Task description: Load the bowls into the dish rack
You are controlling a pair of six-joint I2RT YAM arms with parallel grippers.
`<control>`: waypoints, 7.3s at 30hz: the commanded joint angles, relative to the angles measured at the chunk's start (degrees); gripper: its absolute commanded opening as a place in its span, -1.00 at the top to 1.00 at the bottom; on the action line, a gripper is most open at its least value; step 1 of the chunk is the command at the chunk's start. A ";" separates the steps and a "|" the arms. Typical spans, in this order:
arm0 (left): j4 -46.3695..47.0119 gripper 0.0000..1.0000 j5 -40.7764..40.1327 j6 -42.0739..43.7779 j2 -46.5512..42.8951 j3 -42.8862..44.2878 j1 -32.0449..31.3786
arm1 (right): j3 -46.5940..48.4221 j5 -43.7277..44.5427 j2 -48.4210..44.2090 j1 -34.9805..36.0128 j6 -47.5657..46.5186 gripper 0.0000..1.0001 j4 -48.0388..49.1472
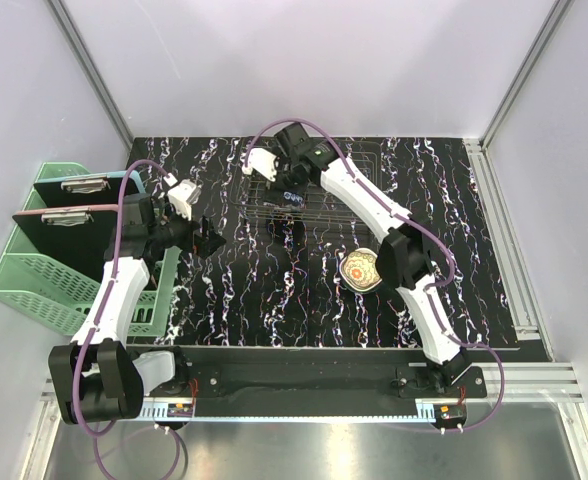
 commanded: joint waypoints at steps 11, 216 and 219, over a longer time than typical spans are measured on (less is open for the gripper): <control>3.11 -0.98 -4.34 -0.52 13.09 14.31 0.37 | 2.74 6.19 -7.82 -6.83 20.33 -0.99 6.33; -17.02 1.00 -9.26 10.64 33.69 54.16 -49.29 | -58.52 -75.27 -47.73 -44.63 50.75 -0.83 16.62; -15.08 1.00 -9.79 10.55 33.86 53.80 -48.41 | -59.75 -75.20 -48.08 -44.63 50.75 -0.83 16.62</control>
